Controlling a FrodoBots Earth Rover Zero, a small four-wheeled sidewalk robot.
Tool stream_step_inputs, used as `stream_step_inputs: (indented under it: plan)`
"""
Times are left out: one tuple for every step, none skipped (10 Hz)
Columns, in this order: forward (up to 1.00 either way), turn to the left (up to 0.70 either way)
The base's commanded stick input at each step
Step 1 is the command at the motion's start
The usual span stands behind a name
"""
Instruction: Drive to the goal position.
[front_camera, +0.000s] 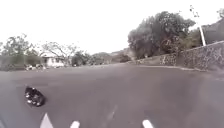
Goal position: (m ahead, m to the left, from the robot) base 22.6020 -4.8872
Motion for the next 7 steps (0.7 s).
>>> stream_step_inputs:
  plan:
    - [0.50, 0.00]
    - [0.50, 0.00]
    - [0.50, -0.15]
    - [0.50, -0.50]
    - [0.50, -0.50]
    - [0.50, -0.50]
    - [0.50, -0.50]
